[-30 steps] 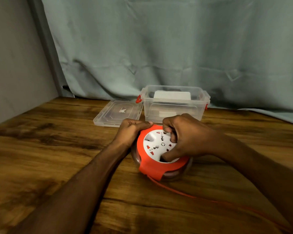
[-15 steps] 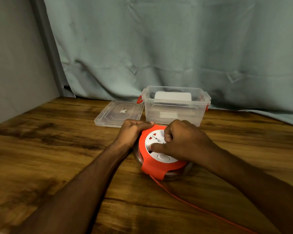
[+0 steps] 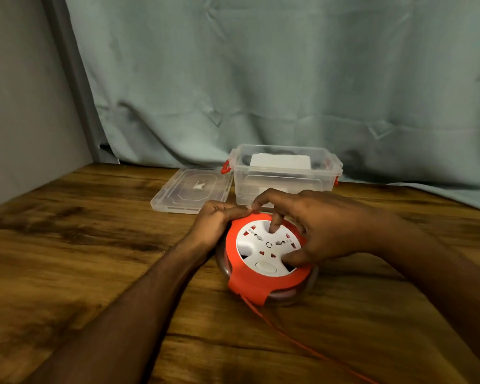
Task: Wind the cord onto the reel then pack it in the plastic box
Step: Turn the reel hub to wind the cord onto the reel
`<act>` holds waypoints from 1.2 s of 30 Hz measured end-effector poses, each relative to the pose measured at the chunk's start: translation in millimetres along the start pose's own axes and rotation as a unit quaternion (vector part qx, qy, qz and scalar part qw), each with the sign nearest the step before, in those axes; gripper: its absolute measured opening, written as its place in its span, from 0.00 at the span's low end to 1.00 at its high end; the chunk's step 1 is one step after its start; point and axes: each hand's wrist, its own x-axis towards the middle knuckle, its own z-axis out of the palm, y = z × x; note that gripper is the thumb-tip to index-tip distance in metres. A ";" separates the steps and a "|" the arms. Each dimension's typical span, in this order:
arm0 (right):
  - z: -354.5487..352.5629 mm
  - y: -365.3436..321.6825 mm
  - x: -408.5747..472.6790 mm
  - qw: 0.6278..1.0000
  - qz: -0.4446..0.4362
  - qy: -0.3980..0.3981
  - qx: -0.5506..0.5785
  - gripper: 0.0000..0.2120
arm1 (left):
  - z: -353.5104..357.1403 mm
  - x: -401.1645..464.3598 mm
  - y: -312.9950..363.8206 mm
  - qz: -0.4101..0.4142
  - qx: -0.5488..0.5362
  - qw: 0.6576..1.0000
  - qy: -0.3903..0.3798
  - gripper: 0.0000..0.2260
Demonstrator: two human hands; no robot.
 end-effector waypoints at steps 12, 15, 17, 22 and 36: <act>12.0 -11.3 3.7 0.998 -0.001 0.057 -0.022 0.24 | 2.2 0.7 -2.4 0.009 -0.030 0.999 0.013 0.11; 14.4 -13.3 5.4 0.998 0.014 0.059 -0.019 0.22 | 3.1 1.4 -2.0 0.007 -0.029 0.999 0.016 0.10; 21.8 -13.8 7.1 0.997 0.029 0.071 -0.014 0.22 | 3.6 1.7 -2.0 0.006 -0.029 0.999 0.014 0.10; 36.6 -24.6 11.3 0.991 0.071 0.116 -0.001 0.24 | 1.8 0.3 -0.3 0.005 -0.020 1.000 0.000 0.10; 34.1 8.1 -30.1 0.978 -0.031 0.135 0.153 0.26 | 0.7 -0.7 -0.3 0.006 0.010 0.999 -0.032 0.11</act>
